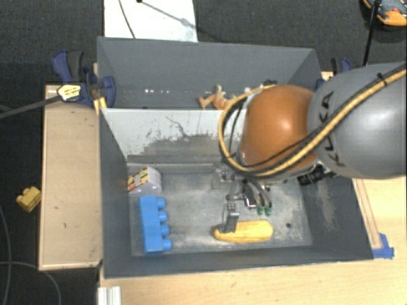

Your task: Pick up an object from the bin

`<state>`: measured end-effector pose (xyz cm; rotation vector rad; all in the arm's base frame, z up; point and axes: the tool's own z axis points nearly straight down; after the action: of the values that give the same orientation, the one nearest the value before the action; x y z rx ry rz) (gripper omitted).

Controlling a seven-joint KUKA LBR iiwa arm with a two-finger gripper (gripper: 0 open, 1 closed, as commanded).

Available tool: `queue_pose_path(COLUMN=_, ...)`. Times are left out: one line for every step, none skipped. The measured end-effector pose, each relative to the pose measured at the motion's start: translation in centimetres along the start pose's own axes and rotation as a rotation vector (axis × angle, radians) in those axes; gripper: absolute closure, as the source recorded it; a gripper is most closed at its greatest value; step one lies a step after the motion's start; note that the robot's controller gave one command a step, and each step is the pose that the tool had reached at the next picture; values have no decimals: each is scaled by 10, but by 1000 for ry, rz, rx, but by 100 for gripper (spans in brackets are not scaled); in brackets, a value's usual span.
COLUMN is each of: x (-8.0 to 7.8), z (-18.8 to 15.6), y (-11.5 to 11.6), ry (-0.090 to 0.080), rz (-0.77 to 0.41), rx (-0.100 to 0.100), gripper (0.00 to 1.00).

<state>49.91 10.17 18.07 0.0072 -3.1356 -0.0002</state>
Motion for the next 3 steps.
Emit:
queue_pose_path(x=-2, z=-4, y=-1, ry=-8, rz=3, rx=-1, gripper=0)
queue_pose_path(x=-1, z=15, y=-18, ry=-14, rz=-75, rx=-3, gripper=0)
queue_pose_path(x=9, z=40, y=-53, ry=-7, rz=-58, rx=0, gripper=0)
